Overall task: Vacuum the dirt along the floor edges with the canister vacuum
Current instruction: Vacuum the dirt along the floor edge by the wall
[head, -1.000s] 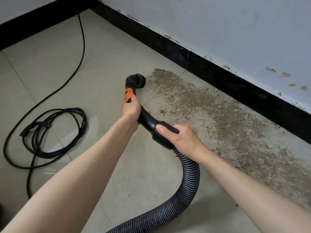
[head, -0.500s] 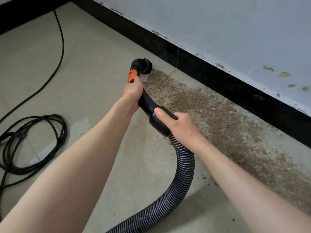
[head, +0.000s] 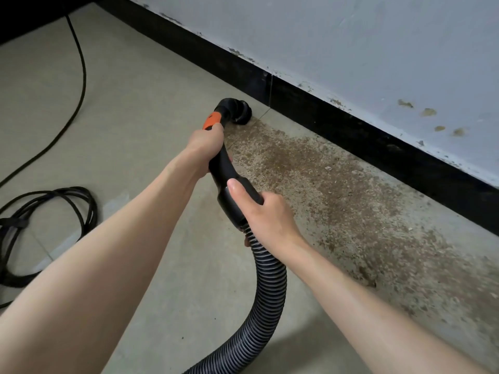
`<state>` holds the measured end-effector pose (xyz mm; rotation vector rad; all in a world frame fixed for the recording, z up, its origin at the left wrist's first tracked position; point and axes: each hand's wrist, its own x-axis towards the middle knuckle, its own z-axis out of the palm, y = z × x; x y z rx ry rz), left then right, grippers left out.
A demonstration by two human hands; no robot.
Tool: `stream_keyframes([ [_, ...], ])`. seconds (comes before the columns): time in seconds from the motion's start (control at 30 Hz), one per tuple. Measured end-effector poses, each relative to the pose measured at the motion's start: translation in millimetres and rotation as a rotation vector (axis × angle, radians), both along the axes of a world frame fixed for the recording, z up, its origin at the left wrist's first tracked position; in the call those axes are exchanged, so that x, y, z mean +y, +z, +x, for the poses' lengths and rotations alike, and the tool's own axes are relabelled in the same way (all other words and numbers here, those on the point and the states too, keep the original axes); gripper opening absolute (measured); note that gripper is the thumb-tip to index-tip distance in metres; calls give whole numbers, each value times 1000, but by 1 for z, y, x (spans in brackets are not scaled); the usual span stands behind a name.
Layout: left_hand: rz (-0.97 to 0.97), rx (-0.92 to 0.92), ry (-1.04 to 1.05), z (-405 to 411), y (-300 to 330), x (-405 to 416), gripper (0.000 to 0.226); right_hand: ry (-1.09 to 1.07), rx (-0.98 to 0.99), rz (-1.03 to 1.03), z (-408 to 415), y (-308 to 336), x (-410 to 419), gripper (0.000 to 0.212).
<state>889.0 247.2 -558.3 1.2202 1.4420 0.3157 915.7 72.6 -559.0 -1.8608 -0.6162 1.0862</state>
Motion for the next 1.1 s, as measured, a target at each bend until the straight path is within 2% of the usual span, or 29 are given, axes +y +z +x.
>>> stream_keyframes([
  [0.33, -38, -13, -104, 0, 0, -23, 40, -48, -32, -40, -13, 6, -24, 58],
  [0.47, -38, -16, -175, -2, -1, -36, 33, -63, -16, -70, -24, 5, -38, 57],
  [0.7, -35, 14, -286, 9, 5, -55, 35, -139, -20, -107, -27, 13, -54, 56],
  [0.8, -62, -5, -292, 13, 6, -62, 35, -151, -36, -109, -27, 14, -60, 55],
  [0.93, -96, -34, -298, 15, 8, -70, 45, -173, -61, -123, -27, 15, -66, 56],
  [1.1, -131, -73, -301, 16, 13, -78, 43, -192, -86, -108, -27, 18, -71, 54],
])
